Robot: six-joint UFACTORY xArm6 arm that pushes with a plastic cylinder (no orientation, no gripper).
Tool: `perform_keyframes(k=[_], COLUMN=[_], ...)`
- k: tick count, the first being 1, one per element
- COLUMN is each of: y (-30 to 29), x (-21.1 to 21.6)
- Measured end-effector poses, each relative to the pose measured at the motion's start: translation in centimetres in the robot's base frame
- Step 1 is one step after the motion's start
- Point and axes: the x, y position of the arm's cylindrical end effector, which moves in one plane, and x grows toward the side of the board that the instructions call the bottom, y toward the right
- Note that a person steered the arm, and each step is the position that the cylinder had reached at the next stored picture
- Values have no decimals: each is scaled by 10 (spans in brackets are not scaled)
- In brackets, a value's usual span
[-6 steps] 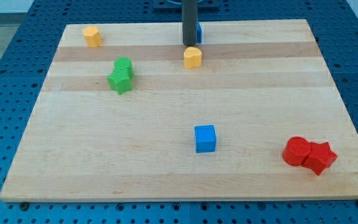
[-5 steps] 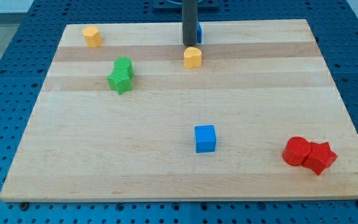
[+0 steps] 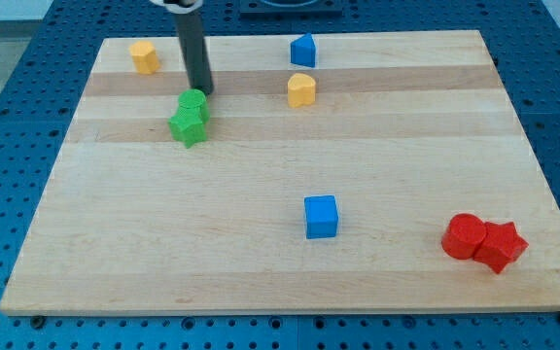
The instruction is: Push green star below yellow heart
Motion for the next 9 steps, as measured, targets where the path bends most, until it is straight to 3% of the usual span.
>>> perform_keyframes(k=[3, 5, 6, 7, 9], y=[-50, 23, 67, 67, 21], x=[60, 95, 95, 91, 76])
